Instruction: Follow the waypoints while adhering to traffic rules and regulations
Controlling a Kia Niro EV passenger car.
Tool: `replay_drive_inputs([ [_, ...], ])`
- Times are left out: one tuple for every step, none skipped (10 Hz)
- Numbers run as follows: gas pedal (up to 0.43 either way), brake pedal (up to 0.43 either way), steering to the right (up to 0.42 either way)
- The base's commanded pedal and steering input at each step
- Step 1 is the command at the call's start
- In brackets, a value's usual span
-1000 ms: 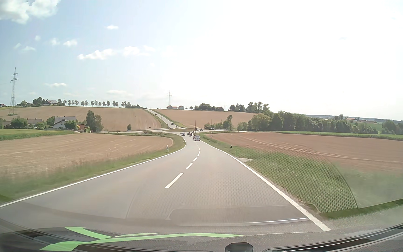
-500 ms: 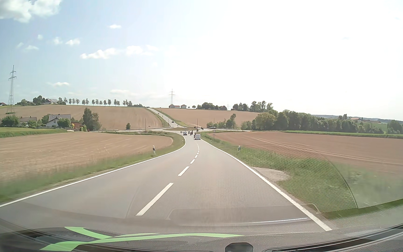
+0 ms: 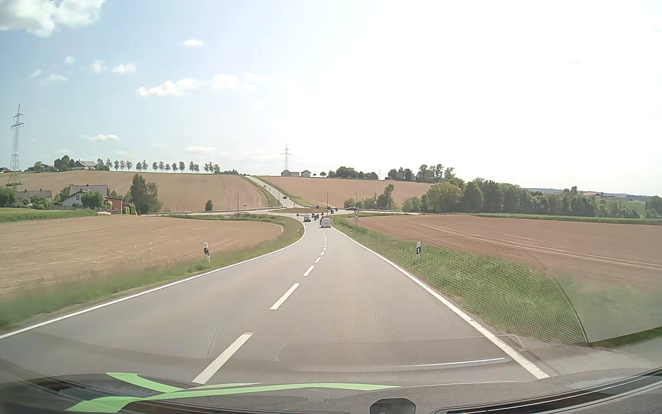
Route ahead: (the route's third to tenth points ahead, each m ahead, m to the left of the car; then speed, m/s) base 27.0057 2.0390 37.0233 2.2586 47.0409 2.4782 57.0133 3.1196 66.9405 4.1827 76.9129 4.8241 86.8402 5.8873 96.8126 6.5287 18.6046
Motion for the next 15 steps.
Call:
replay_drive_inputs([
  [0.000,0.159,-0.007],
  [0.000,0.152,-0.007],
  [0.000,0.152,-0.007],
  [0.000,0.146,-0.007],
  [0.000,0.140,-0.007],
  [0.000,0.140,-0.007],
  [0.000,0.140,-0.007],
  [0.000,0.140,-0.007],
  [0.000,0.140,-0.007],
  [0.000,0.146,-0.007],
  [0.000,0.152,-0.007],
  [0.000,0.152,-0.007],
  [0.000,0.159,-0.008],
  [0.000,0.159,-0.008],
  [0.000,0.159,-0.009],
])
